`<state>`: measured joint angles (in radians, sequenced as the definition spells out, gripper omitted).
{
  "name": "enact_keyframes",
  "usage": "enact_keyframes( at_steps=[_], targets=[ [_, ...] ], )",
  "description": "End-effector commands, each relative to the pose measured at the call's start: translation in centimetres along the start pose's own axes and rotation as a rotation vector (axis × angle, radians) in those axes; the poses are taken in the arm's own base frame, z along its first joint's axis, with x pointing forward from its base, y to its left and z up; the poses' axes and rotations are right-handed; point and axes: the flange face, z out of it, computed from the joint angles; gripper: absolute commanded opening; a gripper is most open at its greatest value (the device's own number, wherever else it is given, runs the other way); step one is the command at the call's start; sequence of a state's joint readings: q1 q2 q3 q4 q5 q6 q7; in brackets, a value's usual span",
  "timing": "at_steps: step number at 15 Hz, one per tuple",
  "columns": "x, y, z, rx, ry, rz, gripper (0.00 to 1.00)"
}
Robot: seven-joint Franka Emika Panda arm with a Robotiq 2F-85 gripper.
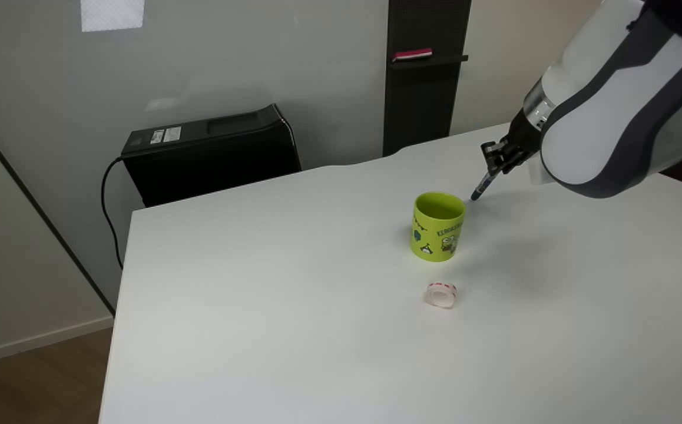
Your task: Remove the marker from the cup and put it on the table
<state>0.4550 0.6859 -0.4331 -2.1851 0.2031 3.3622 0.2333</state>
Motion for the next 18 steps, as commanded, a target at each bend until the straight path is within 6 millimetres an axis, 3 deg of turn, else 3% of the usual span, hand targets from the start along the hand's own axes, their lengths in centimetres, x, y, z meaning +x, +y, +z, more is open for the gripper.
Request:
enact_keyframes(
  at_steps=[1,2,4,10,16,17,18],
  targets=[
    [-2.2,-0.4,-0.4,-0.004,-0.021,-0.005,0.41],
    [-2.3,0.7,-0.7,0.002,-0.031,-0.005,0.42],
    [-2.7,0.5,-0.4,0.006,-0.045,-0.009,0.51],
    [-2.3,0.5,-0.4,0.038,-0.165,0.001,0.97],
    [-0.2,0.4,-1.1,0.05,-0.349,0.018,1.0],
    [0.8,1.8,-2.1,0.056,-0.366,0.028,1.0],
    [1.1,1.9,-2.4,0.064,-0.395,0.027,1.0]
  ],
)
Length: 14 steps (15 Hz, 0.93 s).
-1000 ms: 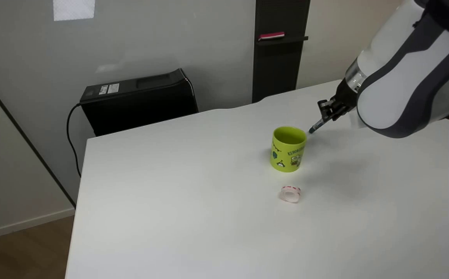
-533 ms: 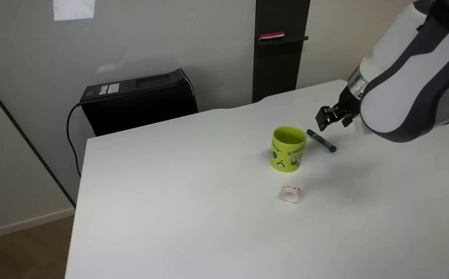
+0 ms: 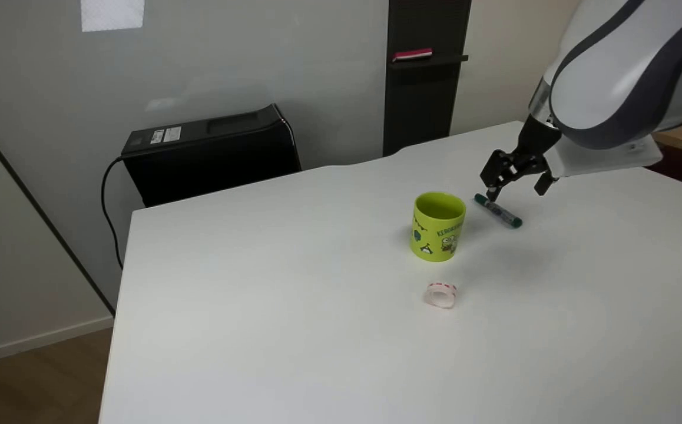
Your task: Remove the marker from the cup and put it on the table
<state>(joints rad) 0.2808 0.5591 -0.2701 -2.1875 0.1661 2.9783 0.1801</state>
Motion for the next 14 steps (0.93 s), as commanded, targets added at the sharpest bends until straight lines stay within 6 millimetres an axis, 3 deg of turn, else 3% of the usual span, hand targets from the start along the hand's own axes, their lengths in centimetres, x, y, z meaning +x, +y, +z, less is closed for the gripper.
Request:
enact_keyframes(
  at_steps=[1,8,14],
  targets=[
    [1.4,1.2,-3.1,0.04,-0.095,-0.006,1.0],
    [2.9,3.1,-5.9,0.154,-0.311,-0.138,1.0],
    [2.8,3.8,-5.5,0.151,-0.359,-0.177,1.0]
  ],
)
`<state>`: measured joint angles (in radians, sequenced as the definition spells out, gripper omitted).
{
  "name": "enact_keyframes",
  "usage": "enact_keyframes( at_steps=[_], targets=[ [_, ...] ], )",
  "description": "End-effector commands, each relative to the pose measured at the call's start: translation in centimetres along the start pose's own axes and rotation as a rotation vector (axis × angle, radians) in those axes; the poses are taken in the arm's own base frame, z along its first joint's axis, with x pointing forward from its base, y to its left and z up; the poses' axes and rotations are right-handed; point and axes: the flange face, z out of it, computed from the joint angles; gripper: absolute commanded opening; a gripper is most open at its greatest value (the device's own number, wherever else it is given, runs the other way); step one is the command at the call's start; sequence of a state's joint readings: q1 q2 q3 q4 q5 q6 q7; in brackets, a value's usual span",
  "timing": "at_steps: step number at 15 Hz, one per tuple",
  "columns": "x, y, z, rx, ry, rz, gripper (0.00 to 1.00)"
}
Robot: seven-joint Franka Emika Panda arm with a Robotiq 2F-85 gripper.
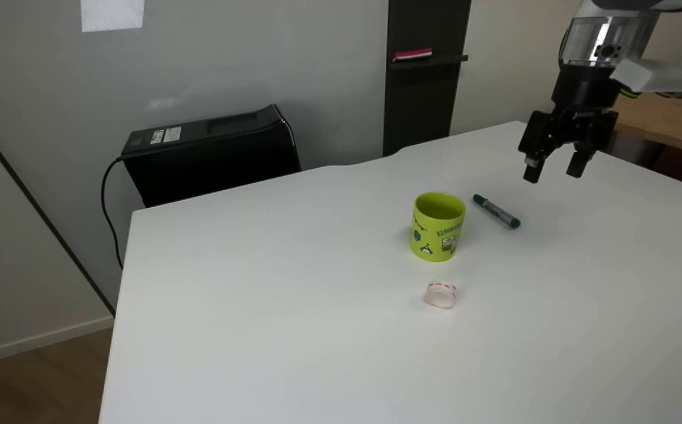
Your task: Remove the marker from the cup and put it on the table
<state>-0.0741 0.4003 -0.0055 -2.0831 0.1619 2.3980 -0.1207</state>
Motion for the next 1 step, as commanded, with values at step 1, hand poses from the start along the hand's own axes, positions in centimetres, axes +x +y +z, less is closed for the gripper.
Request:
enact_keyframes(
  at_steps=[1],
  targets=[
    [0.02,-0.13,-0.01,0.001,-0.002,-0.003,1.0]
  ],
)
